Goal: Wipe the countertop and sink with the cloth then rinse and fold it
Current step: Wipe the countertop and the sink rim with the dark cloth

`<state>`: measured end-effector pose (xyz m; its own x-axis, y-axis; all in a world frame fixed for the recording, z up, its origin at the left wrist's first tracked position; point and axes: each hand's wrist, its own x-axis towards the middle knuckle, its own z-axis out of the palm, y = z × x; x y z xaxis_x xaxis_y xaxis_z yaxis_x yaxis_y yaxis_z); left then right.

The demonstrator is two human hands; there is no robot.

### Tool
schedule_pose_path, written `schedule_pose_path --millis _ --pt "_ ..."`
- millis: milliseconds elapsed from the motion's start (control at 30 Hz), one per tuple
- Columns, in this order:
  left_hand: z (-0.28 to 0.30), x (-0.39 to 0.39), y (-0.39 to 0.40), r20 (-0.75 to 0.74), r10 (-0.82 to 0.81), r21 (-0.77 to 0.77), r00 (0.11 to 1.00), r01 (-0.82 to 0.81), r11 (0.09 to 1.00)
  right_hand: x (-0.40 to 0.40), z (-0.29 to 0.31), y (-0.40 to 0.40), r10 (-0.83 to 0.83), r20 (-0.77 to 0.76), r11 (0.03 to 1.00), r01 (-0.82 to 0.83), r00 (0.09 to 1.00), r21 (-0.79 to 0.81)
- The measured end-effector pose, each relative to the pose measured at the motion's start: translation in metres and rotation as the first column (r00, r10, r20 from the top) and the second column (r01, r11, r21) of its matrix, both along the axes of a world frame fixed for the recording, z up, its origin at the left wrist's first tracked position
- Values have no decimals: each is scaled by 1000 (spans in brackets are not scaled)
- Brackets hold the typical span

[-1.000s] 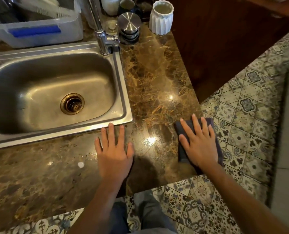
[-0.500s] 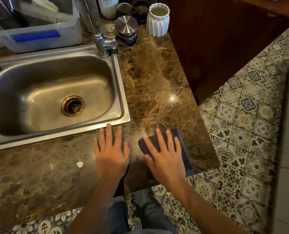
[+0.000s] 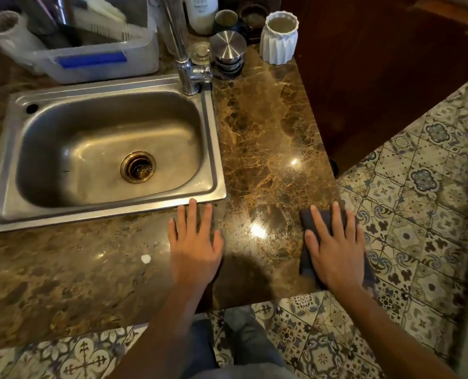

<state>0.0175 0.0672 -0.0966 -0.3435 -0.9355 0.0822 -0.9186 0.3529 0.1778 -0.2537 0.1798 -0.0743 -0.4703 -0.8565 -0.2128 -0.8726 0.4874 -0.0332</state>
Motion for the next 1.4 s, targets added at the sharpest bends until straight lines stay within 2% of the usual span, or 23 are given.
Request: schedule_pose_path --millis 100,200,300,400,467,533,600,700,767,833,967,1133,1267,1333,1400 --pt "5 -1 -3 15 11 78 1000 -12 997 18 -3 -50 -5 -23 998 4 1000 -59" --pt "10 0 -7 10 28 216 1000 -30 976 55 -4 -87 104 -22 991 -105 994 -82" --pt "16 -1 -9 -8 32 291 999 -28 956 103 -7 -105 243 16 967 -240 970 -87" --pt "23 2 -11 -31 17 307 999 -7 952 123 -7 -91 360 47 931 -356 932 -78" --pt "28 7 -13 -82 -7 346 997 35 937 116 -8 -64 489 47 872 -487 871 -47" --pt "34 22 -12 -134 -25 358 991 72 931 102 -8 -37 541 44 841 -539 840 -48" --pt "37 50 -7 -156 -4 344 988 58 937 89 -7 -23 469 39 882 -466 882 -69" --pt "41 111 -1 -165 140 310 976 -83 947 87 -4 -38 174 30 983 -173 984 -58" --pt "38 154 -4 -128 248 283 960 -204 937 99 -7 -64 -14 16 997 15 1000 -77" --pt "35 189 -7 -68 290 263 955 -264 928 119 -10 -84 -82 -4 993 82 997 -90" --pt "22 220 -6 55 149 324 987 -159 933 164 -13 -95 10 -52 998 -13 999 -66" --pt "15 223 -1 75 80 338 994 -101 936 215 -12 -67 174 -39 982 -176 984 -68" --pt "14 226 -1 79 29 336 996 -54 940 241 -10 -23 371 -5 927 -371 928 -59" --pt "14 227 -1 97 16 327 995 -47 944 236 -8 3 362 -5 931 -362 932 -43" --pt "16 228 -3 109 9 338 994 -46 940 216 -4 20 265 -7 964 -265 964 -15"
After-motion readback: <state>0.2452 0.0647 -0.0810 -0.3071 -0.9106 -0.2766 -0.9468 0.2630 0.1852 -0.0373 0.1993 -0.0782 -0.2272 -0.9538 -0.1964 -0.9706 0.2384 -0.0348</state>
